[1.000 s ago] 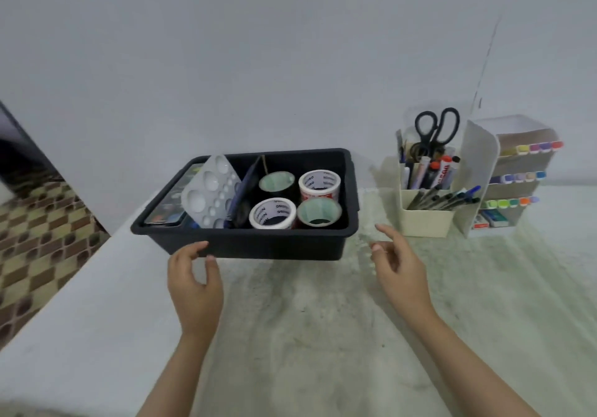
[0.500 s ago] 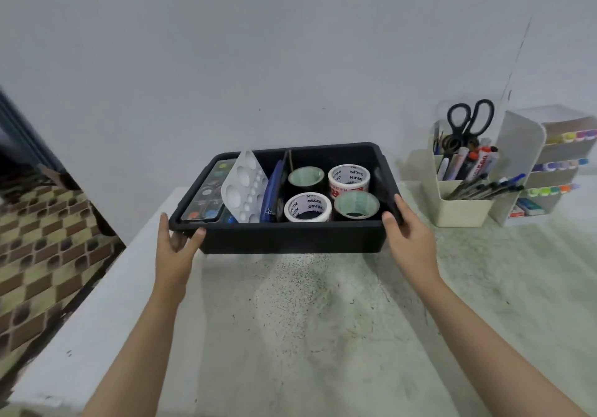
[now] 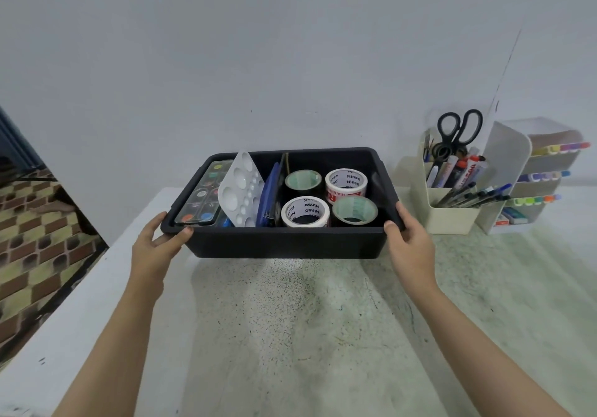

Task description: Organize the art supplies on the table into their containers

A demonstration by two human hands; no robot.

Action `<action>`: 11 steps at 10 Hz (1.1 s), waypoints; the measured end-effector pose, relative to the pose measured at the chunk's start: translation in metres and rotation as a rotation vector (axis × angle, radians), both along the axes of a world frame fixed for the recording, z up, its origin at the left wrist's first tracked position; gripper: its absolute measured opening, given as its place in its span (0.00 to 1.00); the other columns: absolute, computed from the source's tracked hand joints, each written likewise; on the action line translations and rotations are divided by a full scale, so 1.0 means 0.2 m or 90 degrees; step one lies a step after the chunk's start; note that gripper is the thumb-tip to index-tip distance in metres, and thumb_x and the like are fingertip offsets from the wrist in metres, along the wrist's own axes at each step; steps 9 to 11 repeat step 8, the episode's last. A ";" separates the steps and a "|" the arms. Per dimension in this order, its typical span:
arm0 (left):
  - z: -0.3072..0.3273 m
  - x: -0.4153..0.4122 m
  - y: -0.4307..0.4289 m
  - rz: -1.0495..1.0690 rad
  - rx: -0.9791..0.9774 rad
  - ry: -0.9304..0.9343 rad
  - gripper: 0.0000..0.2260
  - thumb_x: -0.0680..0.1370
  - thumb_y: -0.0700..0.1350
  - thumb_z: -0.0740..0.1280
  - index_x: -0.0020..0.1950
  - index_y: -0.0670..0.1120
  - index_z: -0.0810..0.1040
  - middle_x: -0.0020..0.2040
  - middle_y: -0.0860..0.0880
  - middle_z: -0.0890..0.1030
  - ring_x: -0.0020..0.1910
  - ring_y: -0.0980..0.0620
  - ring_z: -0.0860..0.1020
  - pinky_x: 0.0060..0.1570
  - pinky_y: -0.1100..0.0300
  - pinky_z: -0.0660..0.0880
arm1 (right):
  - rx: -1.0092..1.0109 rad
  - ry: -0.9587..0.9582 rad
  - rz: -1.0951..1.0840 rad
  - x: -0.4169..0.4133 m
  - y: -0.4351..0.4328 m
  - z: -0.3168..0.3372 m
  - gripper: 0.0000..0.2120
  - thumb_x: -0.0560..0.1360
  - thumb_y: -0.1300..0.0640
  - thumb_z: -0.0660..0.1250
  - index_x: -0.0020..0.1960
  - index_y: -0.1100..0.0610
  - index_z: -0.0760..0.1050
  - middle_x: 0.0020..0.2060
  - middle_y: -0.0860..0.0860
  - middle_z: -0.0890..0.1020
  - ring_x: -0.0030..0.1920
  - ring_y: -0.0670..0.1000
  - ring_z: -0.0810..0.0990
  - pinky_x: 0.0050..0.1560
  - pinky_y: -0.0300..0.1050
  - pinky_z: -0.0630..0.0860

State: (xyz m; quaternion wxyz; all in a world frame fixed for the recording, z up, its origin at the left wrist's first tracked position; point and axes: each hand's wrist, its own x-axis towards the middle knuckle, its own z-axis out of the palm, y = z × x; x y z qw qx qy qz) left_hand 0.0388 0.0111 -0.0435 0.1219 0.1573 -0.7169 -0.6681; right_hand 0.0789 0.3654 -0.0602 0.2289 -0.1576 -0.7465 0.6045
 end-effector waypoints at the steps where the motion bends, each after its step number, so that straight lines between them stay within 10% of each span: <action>1: 0.00 0.00 0.06 -0.015 -0.002 0.018 0.26 0.73 0.40 0.71 0.70 0.49 0.68 0.53 0.45 0.78 0.55 0.47 0.76 0.64 0.50 0.69 | -0.020 0.021 -0.021 0.02 0.05 0.01 0.22 0.78 0.59 0.62 0.72 0.52 0.66 0.64 0.50 0.76 0.57 0.49 0.77 0.62 0.46 0.73; 3: 0.01 0.01 0.17 -0.025 0.008 0.036 0.27 0.73 0.39 0.71 0.70 0.47 0.68 0.52 0.46 0.78 0.54 0.47 0.76 0.65 0.49 0.69 | -0.002 0.036 -0.048 0.05 0.13 0.03 0.22 0.79 0.61 0.61 0.72 0.55 0.66 0.59 0.46 0.77 0.57 0.54 0.75 0.47 0.30 0.75; 5: 0.02 0.02 0.19 -0.025 0.010 0.027 0.26 0.74 0.39 0.71 0.70 0.47 0.67 0.54 0.44 0.78 0.54 0.48 0.76 0.65 0.48 0.69 | 0.003 0.044 -0.041 0.04 0.14 0.01 0.21 0.79 0.60 0.61 0.72 0.55 0.66 0.68 0.49 0.72 0.67 0.49 0.70 0.68 0.45 0.68; 7: 0.08 -0.01 0.22 0.003 -0.079 0.001 0.32 0.74 0.40 0.70 0.75 0.48 0.60 0.73 0.43 0.64 0.71 0.44 0.64 0.69 0.46 0.61 | 0.068 0.035 -0.094 0.08 0.16 0.03 0.19 0.78 0.56 0.62 0.69 0.56 0.71 0.65 0.50 0.75 0.57 0.49 0.75 0.64 0.49 0.72; 8: 0.23 -0.02 0.24 0.066 -0.083 0.108 0.32 0.74 0.42 0.70 0.75 0.51 0.60 0.75 0.46 0.61 0.73 0.49 0.61 0.67 0.52 0.62 | 0.098 0.075 -0.158 0.12 0.21 0.13 0.16 0.78 0.56 0.62 0.65 0.55 0.75 0.63 0.49 0.77 0.47 0.47 0.77 0.56 0.36 0.75; 11: 0.23 -0.02 0.24 0.066 -0.083 0.108 0.32 0.74 0.42 0.70 0.75 0.51 0.60 0.75 0.46 0.61 0.73 0.49 0.61 0.67 0.52 0.62 | 0.098 0.075 -0.158 0.12 0.21 0.13 0.16 0.78 0.56 0.62 0.65 0.55 0.75 0.63 0.49 0.77 0.47 0.47 0.77 0.56 0.36 0.75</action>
